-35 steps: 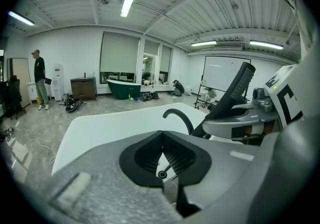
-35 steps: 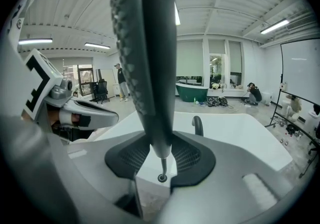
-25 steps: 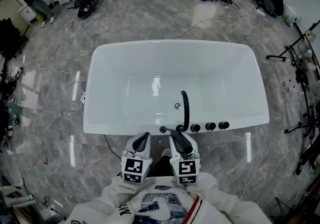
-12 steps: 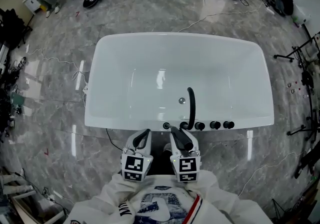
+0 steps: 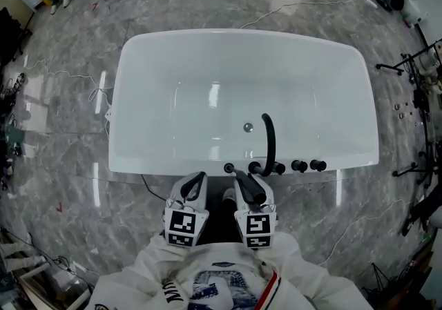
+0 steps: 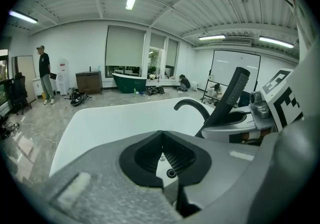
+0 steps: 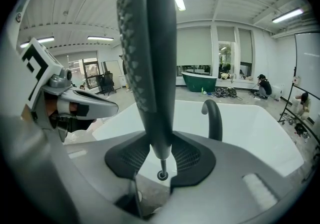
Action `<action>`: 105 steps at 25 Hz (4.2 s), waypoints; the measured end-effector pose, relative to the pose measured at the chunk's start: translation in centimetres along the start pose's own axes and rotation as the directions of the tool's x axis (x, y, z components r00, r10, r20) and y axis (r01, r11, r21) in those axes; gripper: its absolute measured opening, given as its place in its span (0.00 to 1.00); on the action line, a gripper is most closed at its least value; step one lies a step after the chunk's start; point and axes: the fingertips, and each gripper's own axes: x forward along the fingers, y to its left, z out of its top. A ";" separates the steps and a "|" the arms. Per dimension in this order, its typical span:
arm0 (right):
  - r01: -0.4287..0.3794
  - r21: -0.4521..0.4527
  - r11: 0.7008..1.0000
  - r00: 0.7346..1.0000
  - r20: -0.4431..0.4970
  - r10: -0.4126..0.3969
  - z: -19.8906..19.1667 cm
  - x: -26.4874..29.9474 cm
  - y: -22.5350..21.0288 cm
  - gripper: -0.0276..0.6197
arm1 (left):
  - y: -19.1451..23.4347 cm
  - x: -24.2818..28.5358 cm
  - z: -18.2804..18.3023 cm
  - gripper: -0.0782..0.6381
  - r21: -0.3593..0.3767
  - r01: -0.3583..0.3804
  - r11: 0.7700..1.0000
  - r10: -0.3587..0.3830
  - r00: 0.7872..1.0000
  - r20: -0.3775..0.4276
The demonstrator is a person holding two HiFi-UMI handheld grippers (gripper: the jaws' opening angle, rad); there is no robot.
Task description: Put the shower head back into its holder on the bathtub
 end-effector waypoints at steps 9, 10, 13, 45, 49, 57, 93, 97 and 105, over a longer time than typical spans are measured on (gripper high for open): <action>0.024 0.007 1.000 0.999 -0.041 -0.023 -2.3 1.3 0.1 0.25 | 0.5 1.7 -1.6 0.11 -0.014 0.020 1.000 -0.021 1.000 -0.014; 0.023 0.006 1.000 0.999 -0.045 -0.023 -2.6 1.4 0.2 0.25 | 0.4 1.9 -1.8 0.11 -0.014 0.022 1.000 -0.022 1.000 -0.014; 0.021 0.001 1.000 0.998 -0.053 -0.021 -3.2 1.9 0.4 0.25 | 0.5 2.2 -2.4 0.11 -0.018 0.022 1.000 -0.022 1.000 -0.013; 0.021 0.005 1.000 0.996 -0.087 -0.020 -8.6 7.3 0.6 0.25 | 2.3 6.8 -9.2 0.11 -0.029 -0.024 0.999 0.023 0.999 -0.033; 0.027 0.013 1.000 0.995 -0.096 -0.025 -9.3 7.7 0.5 0.25 | 2.2 6.8 -10.0 0.11 -0.038 -0.022 0.999 0.020 0.999 -0.046; 0.031 0.011 0.999 0.992 -0.123 -0.030 -10.8 8.7 0.3 0.25 | 2.5 7.9 -10.4 0.11 -0.085 -0.025 0.996 0.021 0.999 -0.042; 0.032 0.013 0.999 0.978 -0.206 -0.029 -15.2 12.1 0.4 0.25 | 3.8 10.0 -13.8 0.11 -0.113 -0.004 0.994 -0.007 0.995 -0.095; 0.034 0.014 0.999 0.975 -0.222 -0.030 -15.9 12.4 0.5 0.25 | 3.7 10.2 -14.4 0.11 -0.119 -0.001 0.993 -0.011 0.994 -0.107; 0.036 0.018 0.999 0.971 -0.236 -0.031 -16.2 13.2 0.3 0.25 | 3.6 10.4 -14.7 0.11 -0.128 0.005 0.992 -0.020 0.993 -0.114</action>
